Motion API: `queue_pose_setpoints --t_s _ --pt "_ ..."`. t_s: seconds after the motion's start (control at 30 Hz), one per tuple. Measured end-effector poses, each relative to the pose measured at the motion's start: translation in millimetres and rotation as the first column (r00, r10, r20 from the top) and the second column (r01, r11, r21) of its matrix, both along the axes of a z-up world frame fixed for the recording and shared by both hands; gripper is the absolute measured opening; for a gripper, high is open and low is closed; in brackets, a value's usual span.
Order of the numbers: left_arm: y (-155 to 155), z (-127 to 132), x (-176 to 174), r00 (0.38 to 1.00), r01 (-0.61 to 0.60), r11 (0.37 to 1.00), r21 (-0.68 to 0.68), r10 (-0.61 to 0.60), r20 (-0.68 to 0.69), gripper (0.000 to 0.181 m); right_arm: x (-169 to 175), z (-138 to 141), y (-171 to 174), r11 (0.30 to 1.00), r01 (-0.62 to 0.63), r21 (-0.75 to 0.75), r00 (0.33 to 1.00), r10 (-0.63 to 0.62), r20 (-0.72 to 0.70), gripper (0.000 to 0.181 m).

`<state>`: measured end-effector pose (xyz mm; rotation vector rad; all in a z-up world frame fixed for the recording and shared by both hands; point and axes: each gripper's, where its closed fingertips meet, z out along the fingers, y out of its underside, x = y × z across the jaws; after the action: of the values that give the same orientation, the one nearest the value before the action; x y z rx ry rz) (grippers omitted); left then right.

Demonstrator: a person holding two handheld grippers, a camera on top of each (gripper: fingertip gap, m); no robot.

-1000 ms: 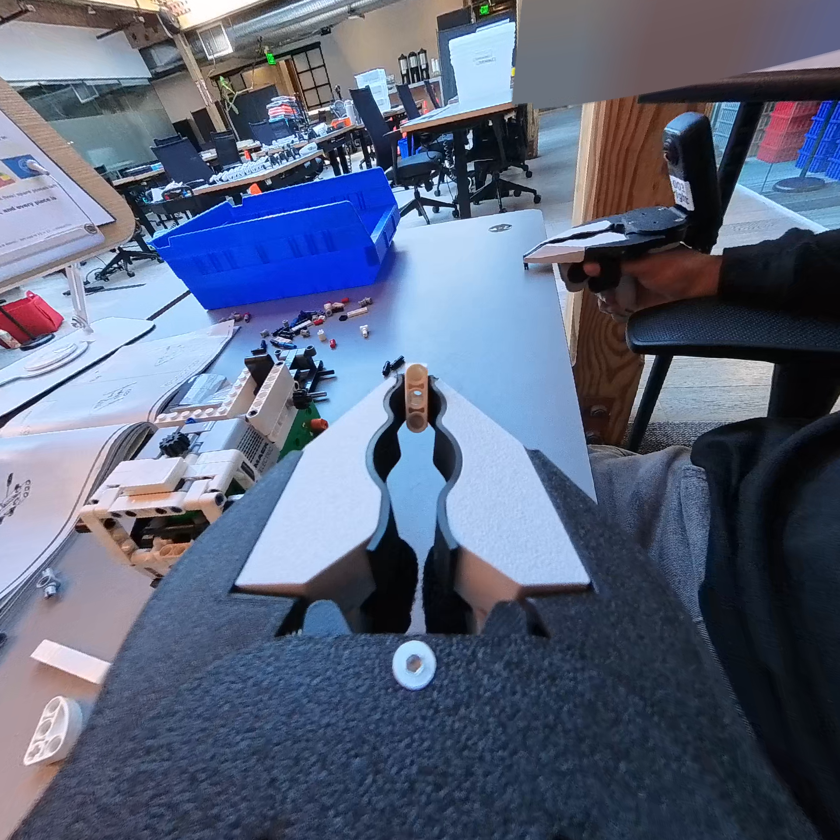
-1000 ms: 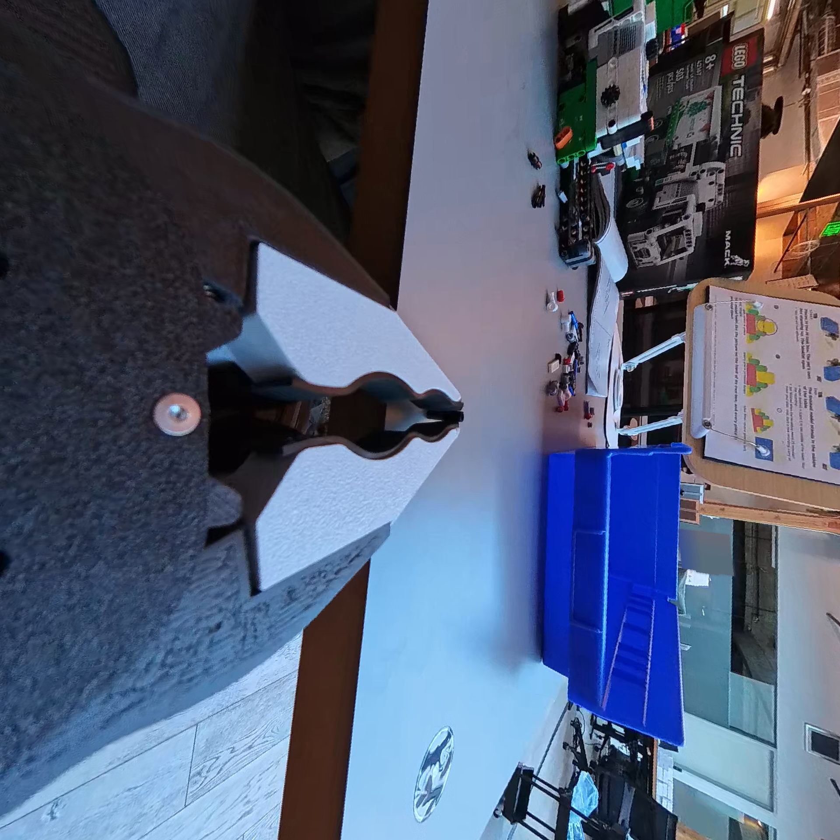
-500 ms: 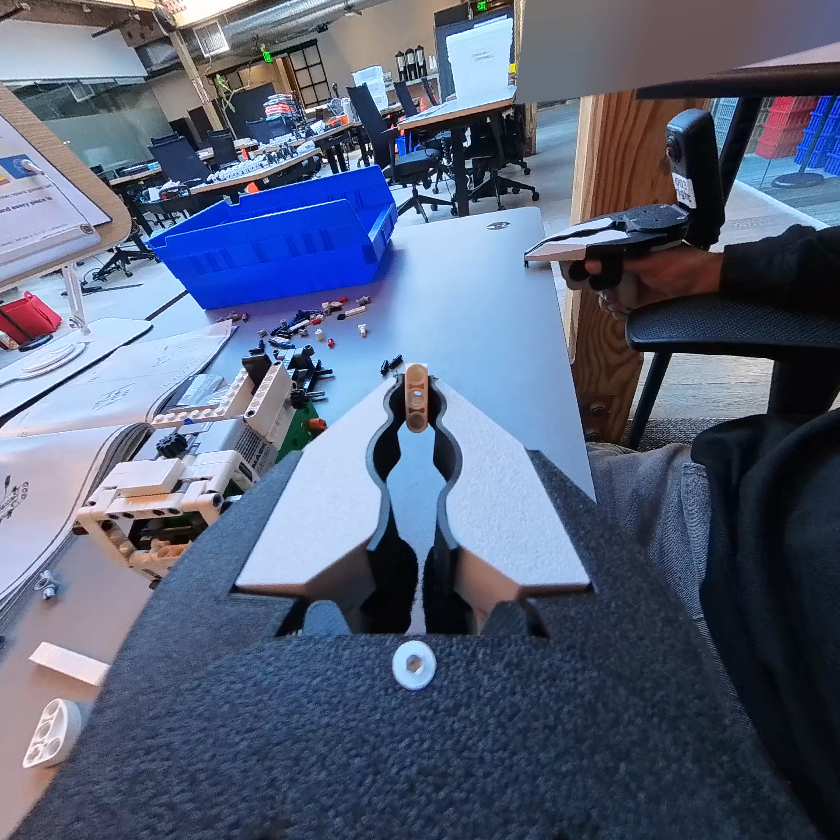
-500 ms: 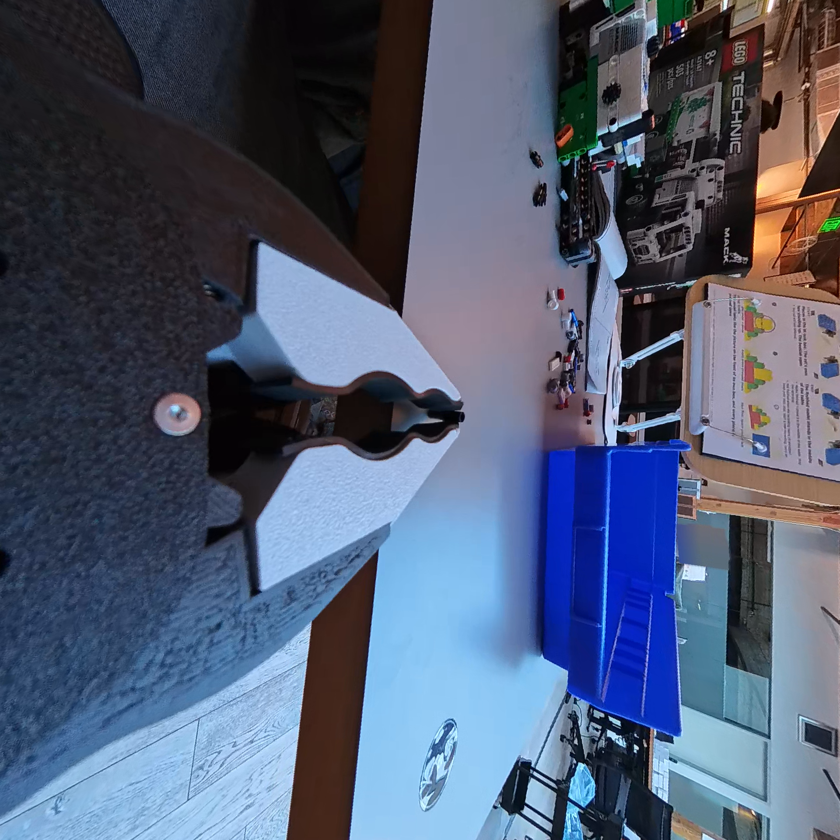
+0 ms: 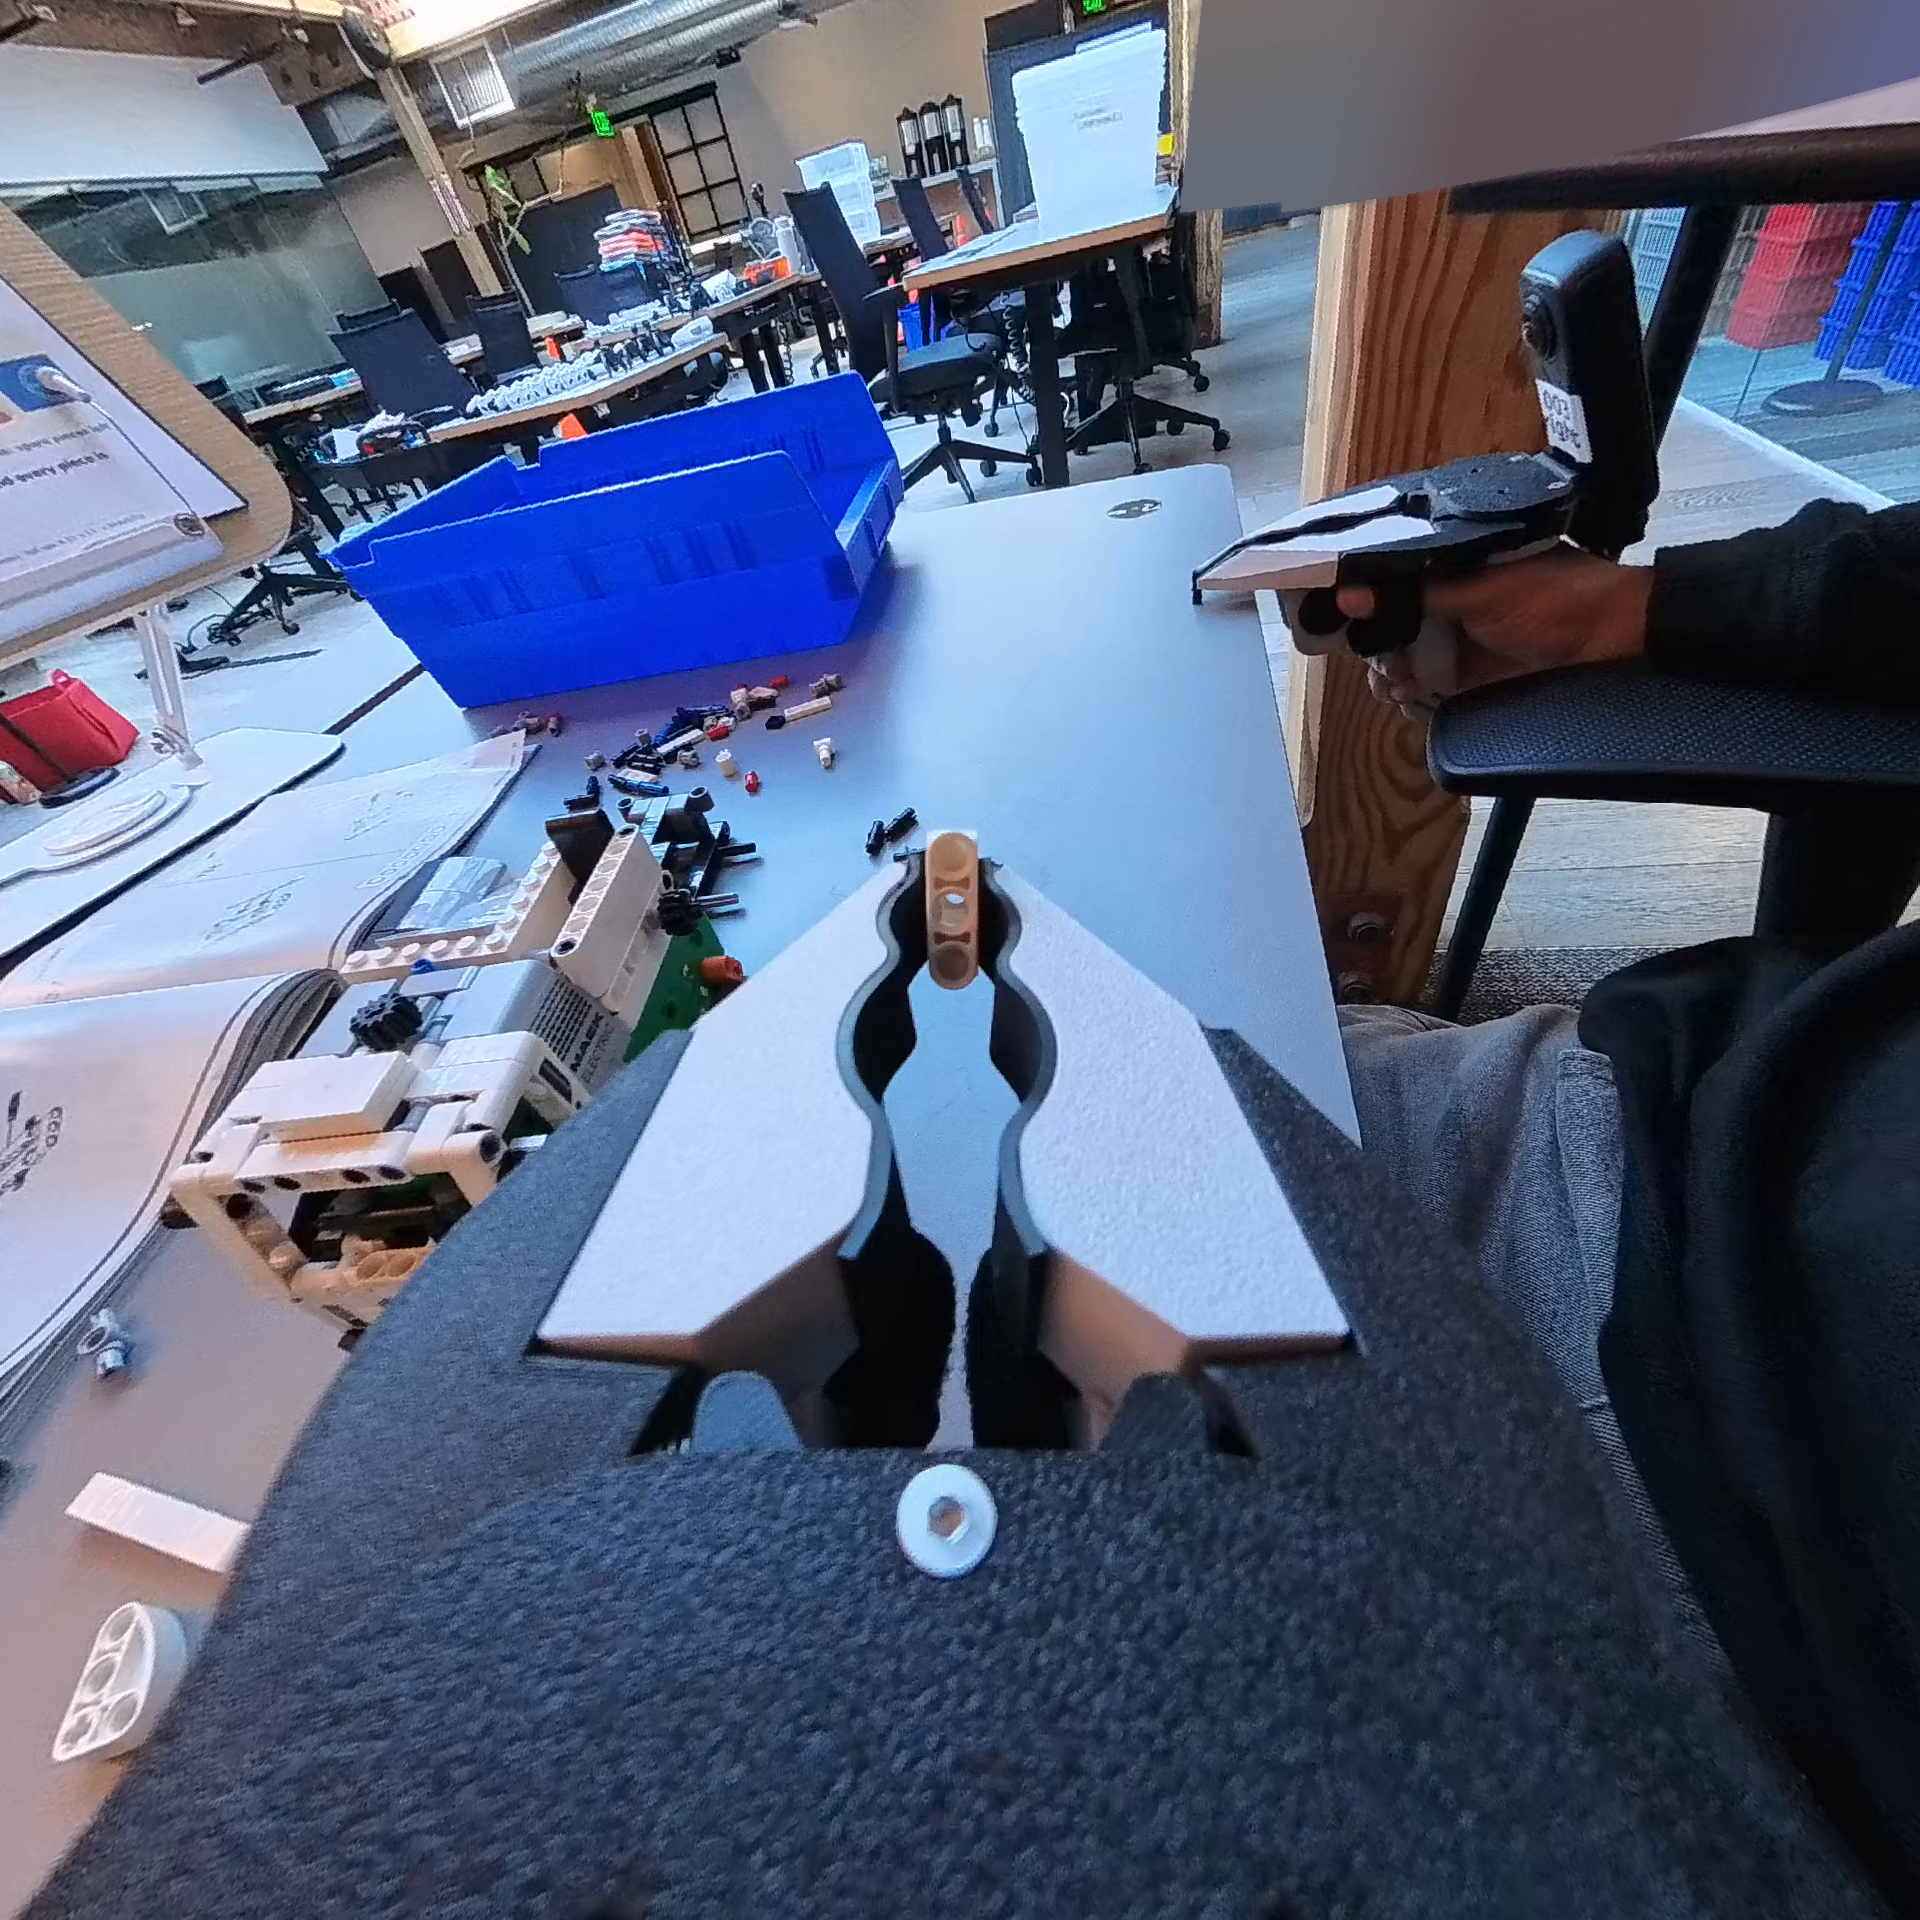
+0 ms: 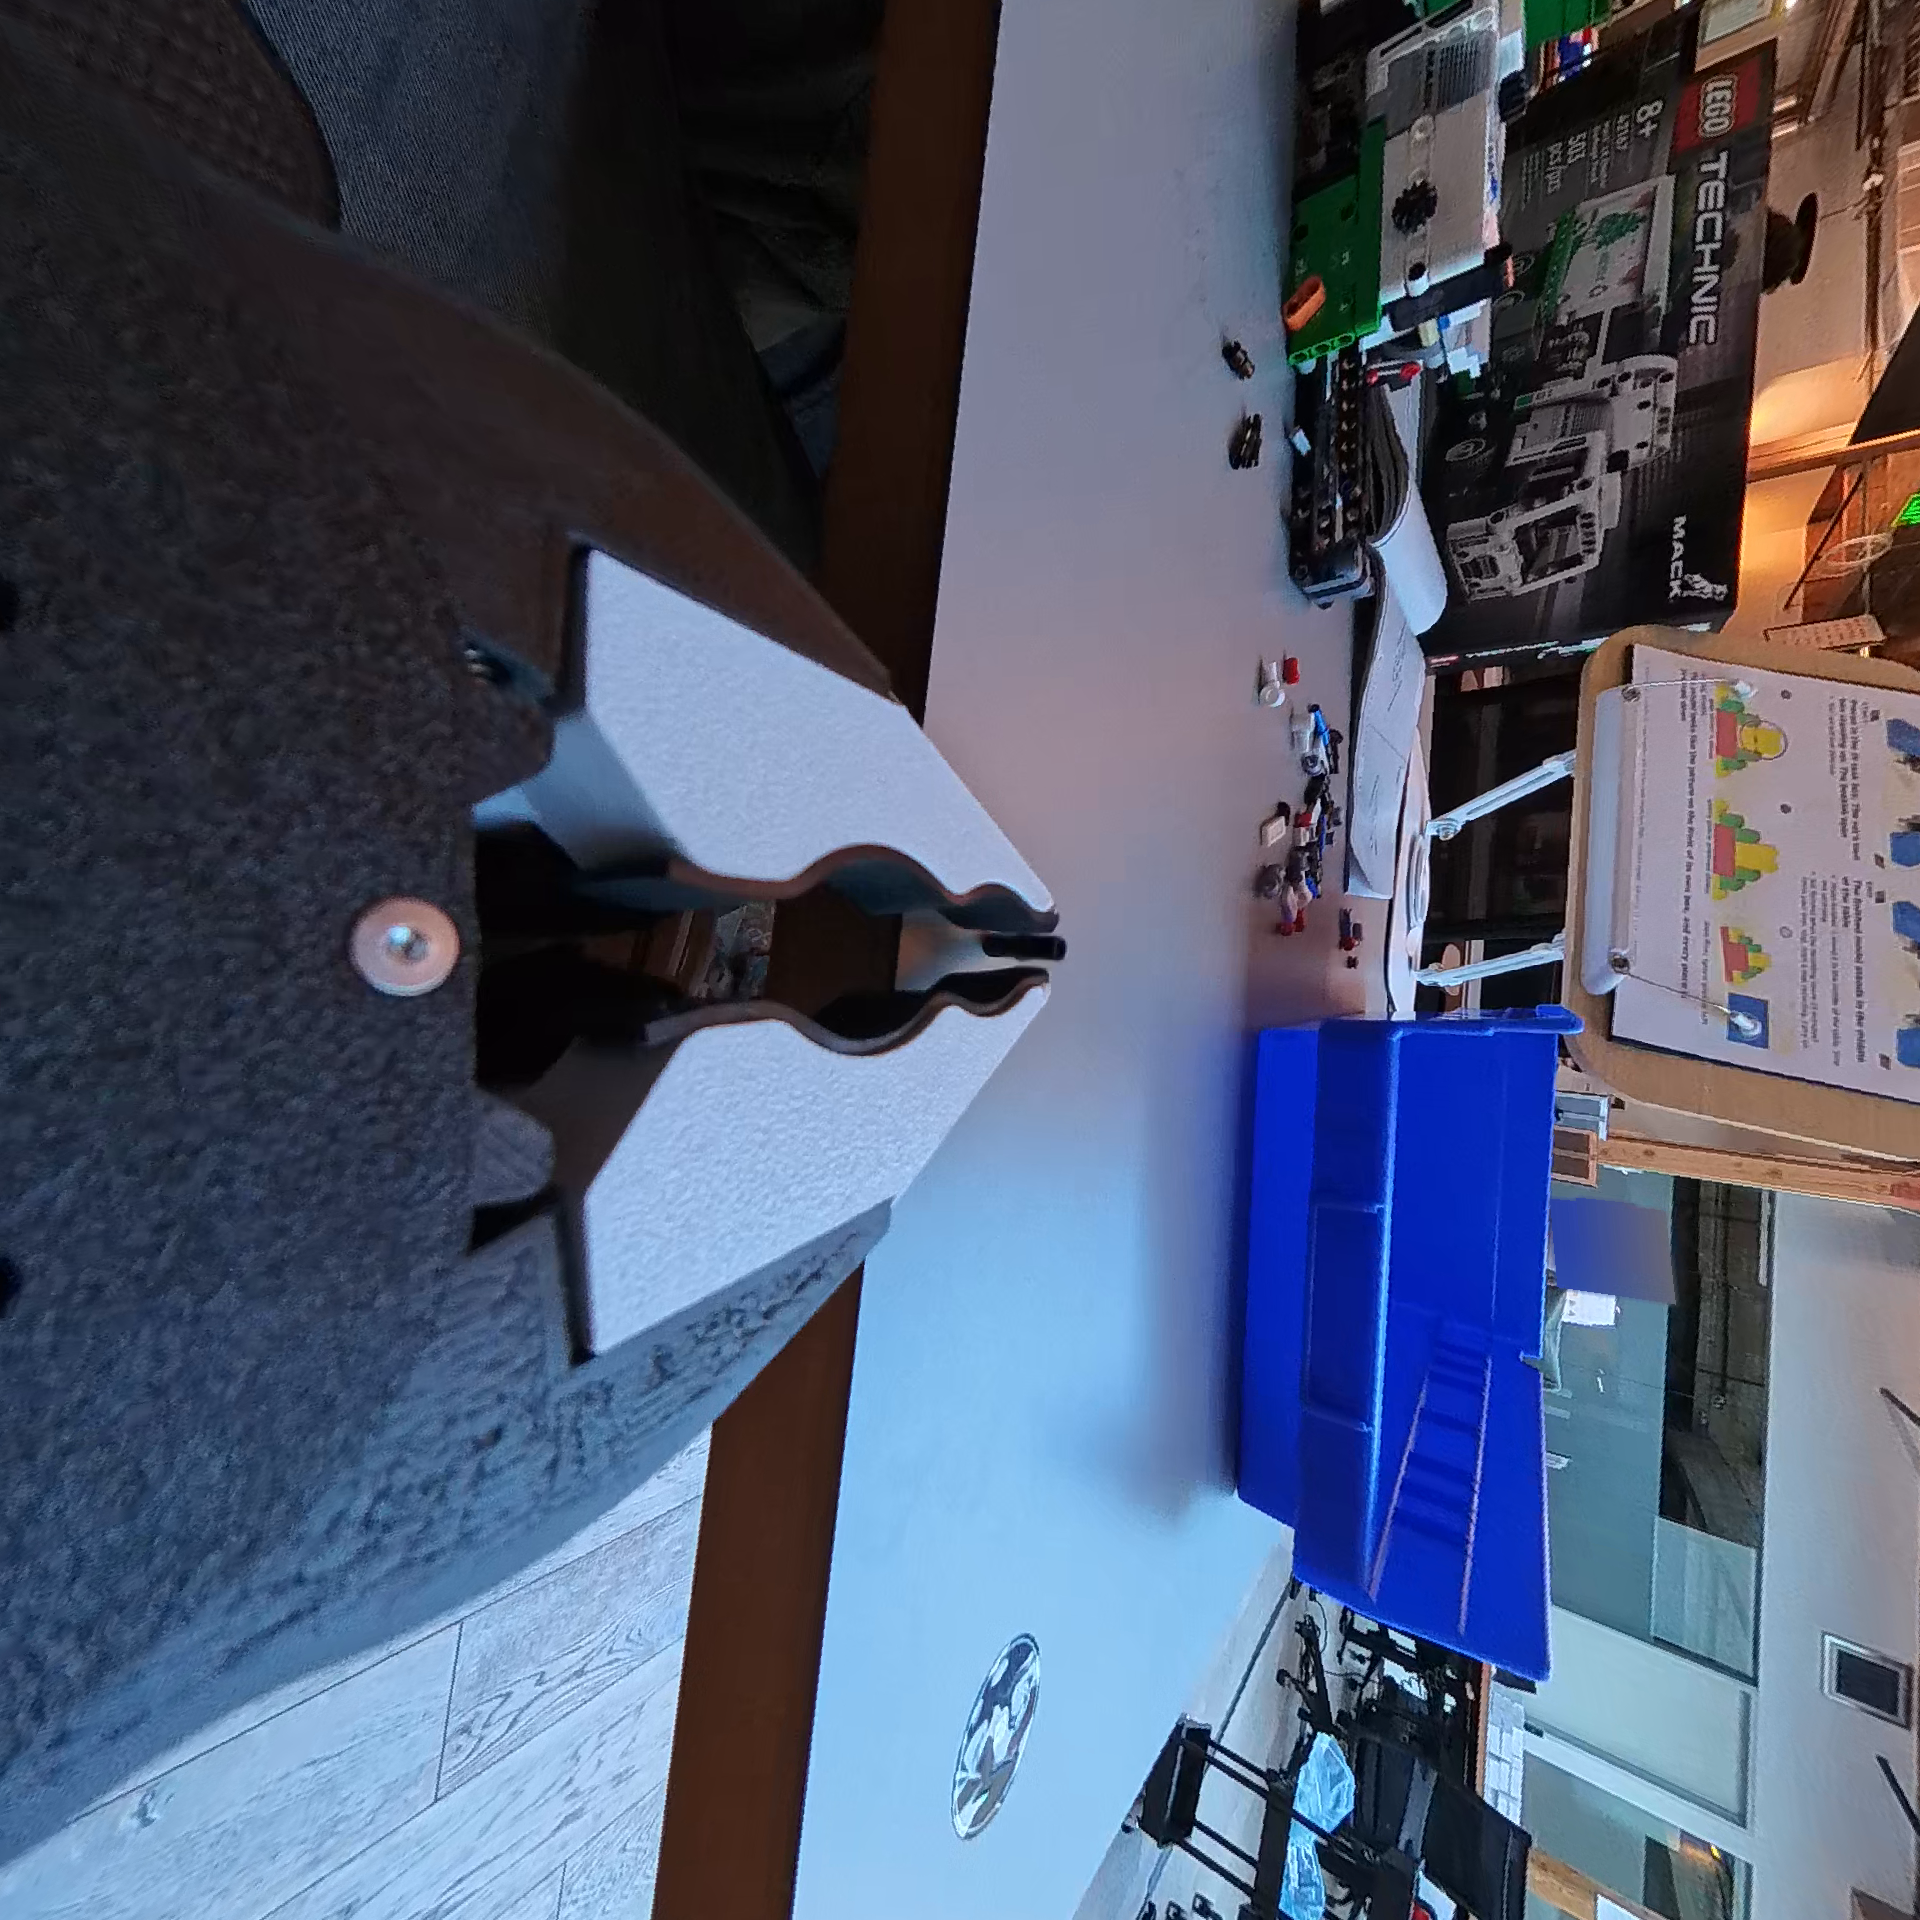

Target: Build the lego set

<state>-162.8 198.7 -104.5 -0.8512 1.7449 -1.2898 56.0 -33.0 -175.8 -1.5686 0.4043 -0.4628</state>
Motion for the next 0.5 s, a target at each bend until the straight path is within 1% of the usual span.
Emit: queue_pose_setpoints --t_s 0.37,0.43,0.5 --pt "-1 0 0 1.0 0.002 1.0 0.001 -0.002 -0.002 0.006 -2 4 0 1.0 -0.006 0.015 1.0 0.005 0.012 0.008" --pt "-1 -1 0 1.0 0.002 1.0 0.002 -0.002 -0.003 0.006 -1 4 0 1.0 0.001 0.011 1.0 -0.001 0.011 0.011" --pt "-1 -1 0 1.0 0.002 1.0 0.001 -0.002 -0.005 0.006 3 18 -5 0.999 0.028 0.043 0.999 -0.029 0.015 0.021"
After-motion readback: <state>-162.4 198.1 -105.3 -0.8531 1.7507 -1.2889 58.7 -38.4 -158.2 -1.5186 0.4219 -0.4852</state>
